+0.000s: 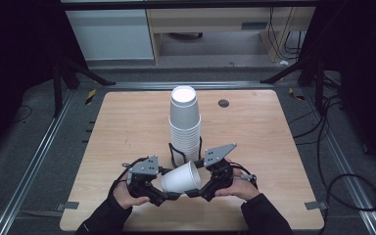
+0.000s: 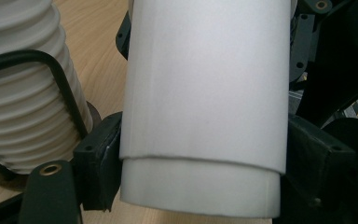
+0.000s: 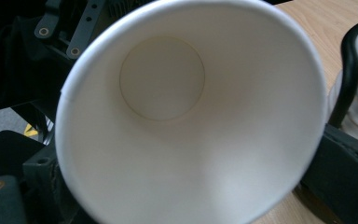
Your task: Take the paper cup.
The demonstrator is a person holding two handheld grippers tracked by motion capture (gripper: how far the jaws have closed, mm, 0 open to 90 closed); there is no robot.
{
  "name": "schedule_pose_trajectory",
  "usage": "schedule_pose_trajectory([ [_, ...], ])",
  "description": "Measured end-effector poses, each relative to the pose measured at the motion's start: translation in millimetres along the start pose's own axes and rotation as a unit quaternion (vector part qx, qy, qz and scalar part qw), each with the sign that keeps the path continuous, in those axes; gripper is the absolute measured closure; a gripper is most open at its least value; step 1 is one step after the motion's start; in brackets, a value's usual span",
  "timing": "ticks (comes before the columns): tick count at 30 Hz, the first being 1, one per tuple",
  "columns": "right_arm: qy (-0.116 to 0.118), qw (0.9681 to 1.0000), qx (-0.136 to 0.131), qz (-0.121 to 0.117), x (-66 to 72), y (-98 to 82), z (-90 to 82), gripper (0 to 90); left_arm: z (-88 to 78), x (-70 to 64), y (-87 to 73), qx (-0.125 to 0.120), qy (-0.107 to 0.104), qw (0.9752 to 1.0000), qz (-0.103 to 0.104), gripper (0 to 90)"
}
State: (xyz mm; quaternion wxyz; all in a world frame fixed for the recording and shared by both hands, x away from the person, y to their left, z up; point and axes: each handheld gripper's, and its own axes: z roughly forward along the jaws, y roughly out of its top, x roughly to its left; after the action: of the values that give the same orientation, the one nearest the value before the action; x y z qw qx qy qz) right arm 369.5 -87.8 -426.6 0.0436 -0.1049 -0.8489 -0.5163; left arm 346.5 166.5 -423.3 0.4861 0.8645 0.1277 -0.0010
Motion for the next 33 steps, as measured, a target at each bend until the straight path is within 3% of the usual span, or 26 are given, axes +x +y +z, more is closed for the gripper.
schedule_pose_trajectory([
  [14,0.007,1.0,0.001,0.004,-3.2,-2.4,-0.7,7.7,1.6,0.8,-0.1,0.006,0.003,1.0,-0.007,19.9],
  [20,-0.004,1.0,0.005,0.001,-5.0,-1.0,-5.8,8.0,-3.9,1.1,0.9,0.004,0.018,0.9998,-0.006,16.2],
  [26,-0.027,0.9994,0.016,-0.018,-6.8,9.6,-15.2,8.1,-12.8,4.3,0.9,0.01,0.031,0.9994,-0.014,14.0],
  [29,-0.04,0.9977,0.043,-0.033,-8.4,20.7,-16.8,8.1,-13.2,4.7,0.9,0.019,0.04,0.9989,-0.013,13.1],
  [33,-0.04,0.9959,0.067,-0.046,-8.3,30.2,-14.7,8.1,-9.1,4.1,0.6,0.035,0.053,0.9979,-0.01,12.9],
])
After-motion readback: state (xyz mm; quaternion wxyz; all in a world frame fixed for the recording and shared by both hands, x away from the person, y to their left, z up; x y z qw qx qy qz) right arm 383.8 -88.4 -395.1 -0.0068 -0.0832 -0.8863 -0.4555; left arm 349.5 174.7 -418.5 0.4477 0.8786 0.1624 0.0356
